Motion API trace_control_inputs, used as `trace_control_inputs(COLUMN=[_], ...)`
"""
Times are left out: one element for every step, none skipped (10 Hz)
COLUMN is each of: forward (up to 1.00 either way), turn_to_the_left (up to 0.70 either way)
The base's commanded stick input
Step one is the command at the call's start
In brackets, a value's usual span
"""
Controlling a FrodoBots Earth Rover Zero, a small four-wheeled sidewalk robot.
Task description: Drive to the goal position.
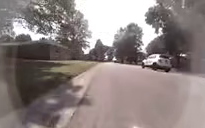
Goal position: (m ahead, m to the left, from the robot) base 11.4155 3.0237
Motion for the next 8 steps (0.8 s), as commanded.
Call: trace_control_inputs(forward=[1.00,1.00,1.00,1.00,1.00,1.00,1.00,1.00], turn_to_the_left=[0.00,-0.36,-0.39,-0.39,-0.39,-0.39,-0.39,-0.39])
